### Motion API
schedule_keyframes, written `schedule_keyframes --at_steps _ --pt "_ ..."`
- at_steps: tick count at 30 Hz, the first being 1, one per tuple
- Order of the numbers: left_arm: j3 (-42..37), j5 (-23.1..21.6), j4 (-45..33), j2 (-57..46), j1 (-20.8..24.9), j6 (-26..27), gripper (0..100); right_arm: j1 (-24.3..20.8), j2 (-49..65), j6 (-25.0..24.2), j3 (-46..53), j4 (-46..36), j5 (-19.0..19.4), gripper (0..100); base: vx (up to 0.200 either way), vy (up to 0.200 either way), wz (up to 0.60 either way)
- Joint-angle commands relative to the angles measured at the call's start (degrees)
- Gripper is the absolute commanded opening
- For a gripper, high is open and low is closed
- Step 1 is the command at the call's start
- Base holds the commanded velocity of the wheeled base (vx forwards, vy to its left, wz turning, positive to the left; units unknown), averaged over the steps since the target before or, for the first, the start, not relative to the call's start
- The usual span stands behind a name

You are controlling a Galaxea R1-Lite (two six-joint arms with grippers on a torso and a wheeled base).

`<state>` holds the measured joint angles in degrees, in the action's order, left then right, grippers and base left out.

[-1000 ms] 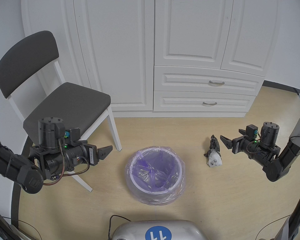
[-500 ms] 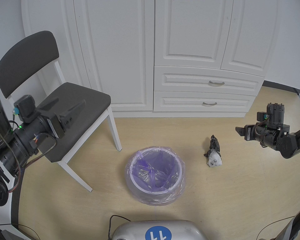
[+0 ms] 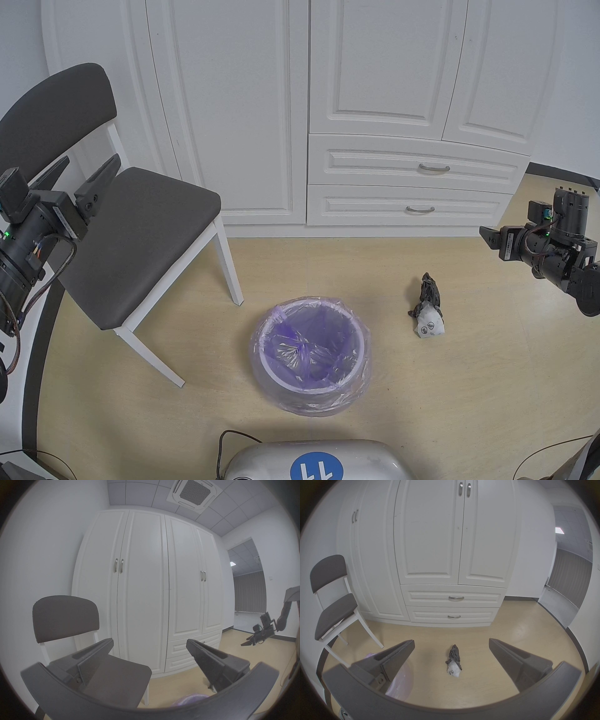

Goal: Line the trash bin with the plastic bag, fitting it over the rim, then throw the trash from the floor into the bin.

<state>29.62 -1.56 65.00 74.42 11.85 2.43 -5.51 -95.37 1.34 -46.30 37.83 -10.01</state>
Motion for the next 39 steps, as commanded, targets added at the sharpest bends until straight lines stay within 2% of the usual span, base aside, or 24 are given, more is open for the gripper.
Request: schedule_keyframes --at_steps 1,4,9,16,19,22,24,25,26,27,28,34,39 --pt "-1.0 -0.1 0.3 0.5 -0.7 0.3 100 -0.2 -0.3 0.1 0.2 0.1 0.0 100 0.200 0.000 0.00" --pt "-1.8 -0.2 2.4 1.2 -0.6 0.3 100 1.0 -2.7 0.0 -0.1 0.1 0.7 100 0.000 0.000 0.00" --pt "-2.3 -0.3 4.7 2.1 -0.7 0.5 100 4.7 -13.6 -0.1 -4.8 0.1 0.9 100 0.000 0.000 0.00" --pt "-2.5 -0.3 5.2 3.6 -0.7 0.6 100 9.5 -37.0 -0.6 -20.6 -1.0 4.9 100 0.000 0.000 0.00" --pt "-2.5 -0.3 5.2 3.8 -1.1 0.5 100 10.2 -47.6 -1.6 -29.9 -2.4 5.0 100 0.000 0.000 0.00" --pt "-2.2 -0.3 5.2 5.7 -2.0 0.4 100 10.7 -56.9 -2.6 -40.7 -7.2 5.9 100 0.000 0.000 0.00" --pt "-1.9 -0.3 5.6 7.2 -2.7 0.5 100 10.7 -61.7 -4.6 -47.7 -11.1 8.4 100 0.000 0.000 0.00" --pt "-1.9 -0.3 6.3 7.8 -2.9 0.5 100 10.7 -63.2 -6.0 -50.2 -12.4 10.4 100 0.000 0.000 0.00" --pt "-1.8 -0.3 6.4 8.0 -2.9 0.5 100 10.7 -63.5 -6.1 -50.6 -12.6 10.7 100 0.000 0.000 0.00" --pt "-2.0 -0.3 8.7 9.4 -3.1 0.5 100 10.7 -65.8 -8.1 -55.2 -14.7 13.8 100 0.000 0.000 0.00" --pt "-2.0 -0.3 10.1 10.5 -3.1 0.5 100 10.7 -67.2 -9.0 -57.8 -15.7 14.8 100 0.000 0.000 0.00" --pt "-2.6 -0.3 21.0 17.9 -3.1 4.3 100 10.7 -74.2 -10.0 -67.7 -16.9 15.2 100 0.000 0.000 0.00" --pt "-2.5 -0.2 22.9 19.4 -3.1 6.3 100 10.6 -78.0 -9.7 -68.3 -15.5 15.0 100 0.000 0.000 0.00"
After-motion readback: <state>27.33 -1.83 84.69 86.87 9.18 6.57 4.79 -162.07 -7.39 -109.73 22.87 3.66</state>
